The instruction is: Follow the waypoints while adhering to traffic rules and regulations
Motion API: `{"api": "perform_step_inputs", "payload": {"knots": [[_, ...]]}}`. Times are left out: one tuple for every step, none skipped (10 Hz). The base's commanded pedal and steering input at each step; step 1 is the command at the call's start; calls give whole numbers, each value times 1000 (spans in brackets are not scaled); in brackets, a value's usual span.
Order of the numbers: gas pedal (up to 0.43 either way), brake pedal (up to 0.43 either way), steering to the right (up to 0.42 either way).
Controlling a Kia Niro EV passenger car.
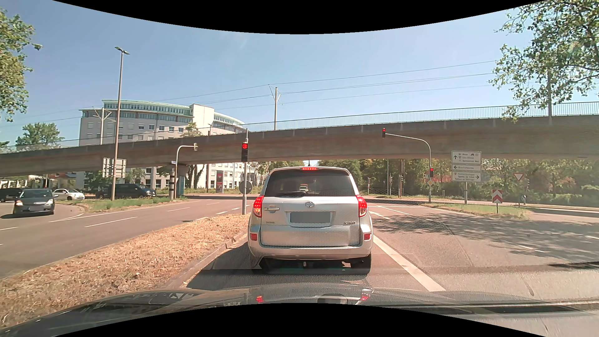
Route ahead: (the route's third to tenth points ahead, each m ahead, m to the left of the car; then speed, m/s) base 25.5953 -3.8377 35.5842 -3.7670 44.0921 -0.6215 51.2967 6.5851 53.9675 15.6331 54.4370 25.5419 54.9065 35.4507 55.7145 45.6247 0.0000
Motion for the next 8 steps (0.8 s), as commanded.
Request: {"api": "perform_step_inputs", "payload": {"knots": [[0, 250, 0], [0, 250, 1], [0, 250, 1], [0, 250, 1], [0, 250, 0], [0, 250, 1], [0, 250, 0], [0, 250, 1]]}}
